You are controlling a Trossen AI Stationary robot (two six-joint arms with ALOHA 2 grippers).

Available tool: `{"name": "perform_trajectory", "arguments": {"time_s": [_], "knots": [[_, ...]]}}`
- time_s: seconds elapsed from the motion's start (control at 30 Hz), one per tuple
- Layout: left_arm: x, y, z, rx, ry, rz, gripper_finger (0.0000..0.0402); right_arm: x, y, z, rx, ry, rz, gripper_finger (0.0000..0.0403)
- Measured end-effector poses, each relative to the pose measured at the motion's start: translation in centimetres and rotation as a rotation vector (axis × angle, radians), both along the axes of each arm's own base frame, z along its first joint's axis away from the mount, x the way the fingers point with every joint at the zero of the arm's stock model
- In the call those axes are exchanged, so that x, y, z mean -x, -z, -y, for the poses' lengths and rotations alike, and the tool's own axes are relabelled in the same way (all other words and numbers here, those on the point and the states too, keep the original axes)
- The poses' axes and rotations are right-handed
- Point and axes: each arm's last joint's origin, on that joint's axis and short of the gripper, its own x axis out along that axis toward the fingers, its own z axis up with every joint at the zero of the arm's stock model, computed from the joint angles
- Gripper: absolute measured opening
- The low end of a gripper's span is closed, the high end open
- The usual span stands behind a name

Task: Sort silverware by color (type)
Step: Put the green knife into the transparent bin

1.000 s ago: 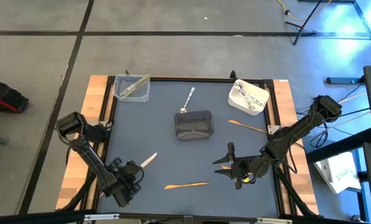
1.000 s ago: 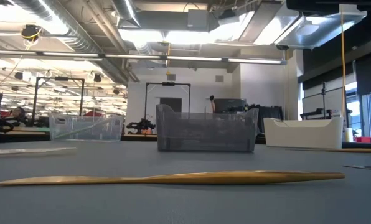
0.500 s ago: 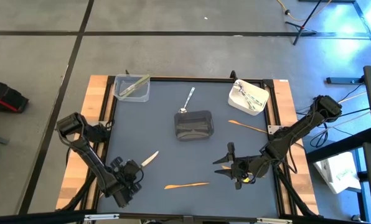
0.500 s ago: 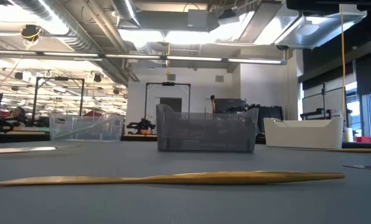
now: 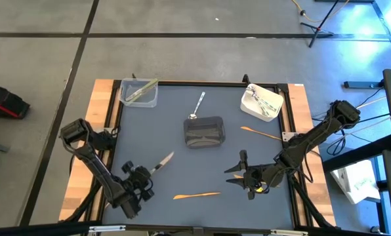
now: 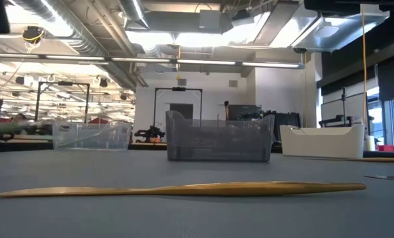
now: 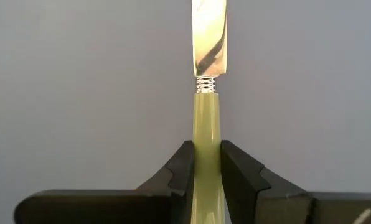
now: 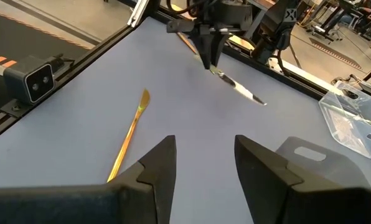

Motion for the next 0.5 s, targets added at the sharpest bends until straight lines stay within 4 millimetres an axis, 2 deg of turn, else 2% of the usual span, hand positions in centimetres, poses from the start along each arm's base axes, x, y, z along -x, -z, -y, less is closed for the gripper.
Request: {"name": "perform_trajectory", "arguments": {"time_s": [0.2, 0.5], "knots": [[-0.8, -2.1, -1.8, -0.063, -0.026, 0.081, 0.0055, 0.0, 0.0, 0.0, 0.0, 0.0, 0.0, 0.0154], [-3.1, -5.8, -7.2, -0.146, -0.062, 0.063, 0.0055, 0.0, 0.1, 0.0, 0.006, 0.0, -0.006, 0.0154]]}}
